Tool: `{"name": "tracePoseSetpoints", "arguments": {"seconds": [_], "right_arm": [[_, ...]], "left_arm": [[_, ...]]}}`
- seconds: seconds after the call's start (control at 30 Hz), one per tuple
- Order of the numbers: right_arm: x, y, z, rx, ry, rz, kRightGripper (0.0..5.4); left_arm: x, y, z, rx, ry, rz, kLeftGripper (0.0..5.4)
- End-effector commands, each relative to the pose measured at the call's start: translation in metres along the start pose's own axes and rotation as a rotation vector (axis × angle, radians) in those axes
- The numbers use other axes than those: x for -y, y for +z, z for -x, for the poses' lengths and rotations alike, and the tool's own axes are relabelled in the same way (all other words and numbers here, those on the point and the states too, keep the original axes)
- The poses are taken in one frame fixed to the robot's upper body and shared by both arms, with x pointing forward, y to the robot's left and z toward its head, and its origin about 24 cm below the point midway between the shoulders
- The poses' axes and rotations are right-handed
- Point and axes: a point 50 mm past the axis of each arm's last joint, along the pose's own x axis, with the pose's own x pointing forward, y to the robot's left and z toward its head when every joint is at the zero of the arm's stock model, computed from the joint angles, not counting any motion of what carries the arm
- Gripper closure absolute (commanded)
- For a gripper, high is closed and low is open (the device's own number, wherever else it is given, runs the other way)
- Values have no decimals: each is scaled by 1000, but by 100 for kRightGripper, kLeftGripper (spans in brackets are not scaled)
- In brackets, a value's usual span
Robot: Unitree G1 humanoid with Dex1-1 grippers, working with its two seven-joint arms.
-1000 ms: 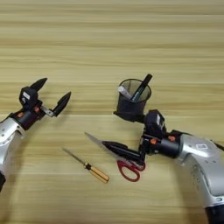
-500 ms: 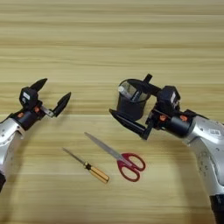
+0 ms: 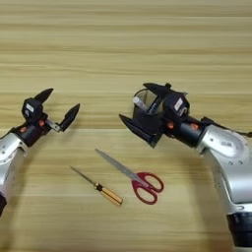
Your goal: Move the objects on the table
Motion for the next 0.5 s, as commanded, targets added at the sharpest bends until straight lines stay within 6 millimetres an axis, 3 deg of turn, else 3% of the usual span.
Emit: {"name": "tracePoseSetpoints", "arguments": {"seconds": [0.03,0.27,0.5], "right_arm": [[3,-2,-7,-37,-33,17,2],[3,-11,-15,-100,-54,57,2],[3,-20,-21,-138,-64,70,88]], "left_arm": [[0,3,-3,8,-9,-23,0],[1,2,-2,7,-8,-23,0],[1,2,-2,7,-7,-22,0]]}}
